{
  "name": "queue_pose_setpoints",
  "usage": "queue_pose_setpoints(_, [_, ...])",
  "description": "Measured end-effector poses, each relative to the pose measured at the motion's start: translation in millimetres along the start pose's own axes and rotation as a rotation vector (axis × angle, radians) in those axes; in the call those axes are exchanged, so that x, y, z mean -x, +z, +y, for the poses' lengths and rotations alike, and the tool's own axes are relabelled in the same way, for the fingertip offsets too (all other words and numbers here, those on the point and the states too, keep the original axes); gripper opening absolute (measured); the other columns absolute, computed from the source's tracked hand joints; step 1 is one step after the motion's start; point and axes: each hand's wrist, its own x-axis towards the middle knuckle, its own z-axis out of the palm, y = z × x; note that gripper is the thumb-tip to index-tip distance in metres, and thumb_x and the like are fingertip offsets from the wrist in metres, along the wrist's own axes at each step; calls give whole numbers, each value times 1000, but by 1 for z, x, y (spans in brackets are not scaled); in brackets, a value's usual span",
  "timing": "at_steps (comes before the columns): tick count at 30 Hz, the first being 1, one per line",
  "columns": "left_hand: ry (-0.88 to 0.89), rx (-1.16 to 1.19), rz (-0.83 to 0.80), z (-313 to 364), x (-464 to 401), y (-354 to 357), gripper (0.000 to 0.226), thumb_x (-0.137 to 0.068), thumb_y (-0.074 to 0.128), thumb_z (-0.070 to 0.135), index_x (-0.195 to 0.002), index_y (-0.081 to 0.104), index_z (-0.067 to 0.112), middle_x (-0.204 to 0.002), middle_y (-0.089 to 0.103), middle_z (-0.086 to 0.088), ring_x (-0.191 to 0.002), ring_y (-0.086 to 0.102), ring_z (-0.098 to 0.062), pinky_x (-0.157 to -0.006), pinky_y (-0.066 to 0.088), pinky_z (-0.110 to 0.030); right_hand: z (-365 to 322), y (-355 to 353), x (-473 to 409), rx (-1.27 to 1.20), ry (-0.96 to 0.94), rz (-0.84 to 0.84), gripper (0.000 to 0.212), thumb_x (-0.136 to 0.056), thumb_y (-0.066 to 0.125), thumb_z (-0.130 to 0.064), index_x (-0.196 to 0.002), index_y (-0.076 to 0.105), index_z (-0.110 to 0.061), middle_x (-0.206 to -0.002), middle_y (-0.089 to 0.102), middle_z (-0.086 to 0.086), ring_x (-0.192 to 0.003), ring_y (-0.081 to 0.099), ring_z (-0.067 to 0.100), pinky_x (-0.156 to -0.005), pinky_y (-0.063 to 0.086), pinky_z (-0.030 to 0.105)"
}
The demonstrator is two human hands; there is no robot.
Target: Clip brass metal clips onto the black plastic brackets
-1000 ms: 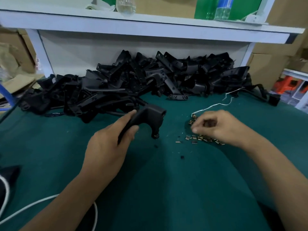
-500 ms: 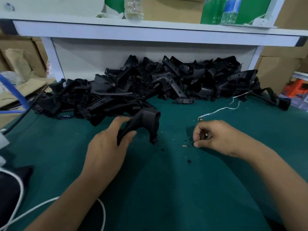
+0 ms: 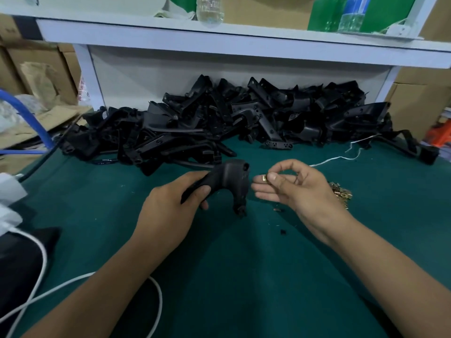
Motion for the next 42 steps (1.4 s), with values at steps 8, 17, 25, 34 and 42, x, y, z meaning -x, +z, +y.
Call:
queue_pose_setpoints(8, [44, 63, -66, 2, 1, 2, 32, -103, 56, 38, -130, 58, 56, -79, 71, 13, -60, 63, -10, -58, 51, -21, 3, 16, 3, -128, -15, -78, 13, -91, 68, -10, -101, 61, -5, -94, 77, 24, -85, 78, 30, -77, 62, 32])
queue_pose_setpoints(17, [56, 113, -75, -3, 0, 3, 33, -104, 58, 37, -128, 58, 60, -81, 72, 12, -56, 64, -11, -55, 49, -15, 1, 16, 5, -209, -41, -120, 9, -95, 67, -6, -102, 62, -4, -96, 77, 24, -84, 77, 26, -72, 61, 27])
queue_pose_setpoints(25, [33, 94, -90, -2, 0, 3, 42, -102, 56, 42, -137, 49, 64, -76, 71, 12, -55, 63, -10, -54, 48, -15, 0, 16, 6, -72, -53, -104, 14, -90, 72, -10, -98, 63, -3, -95, 77, 25, -80, 78, 28, -74, 63, 34])
queue_pose_setpoints(34, [27, 105, -104, 1, 1, 1, 45, -101, 58, 44, -130, 45, 75, -76, 71, 8, -55, 57, -6, -56, 53, -26, 5, 21, 7, -201, -46, -63, 7, -97, 66, -5, -102, 62, -3, -96, 78, 23, -82, 78, 25, -69, 60, 24])
queue_pose_setpoints(42, [51, 20, -94, 4, 3, 2, 47, -100, 57, 44, -133, 42, 75, -75, 70, 14, -56, 59, -5, -61, 56, -28, 6, 24, 8, -109, -64, -3, 15, -93, 70, -12, -101, 61, -4, -97, 77, 25, -85, 77, 30, -75, 61, 31])
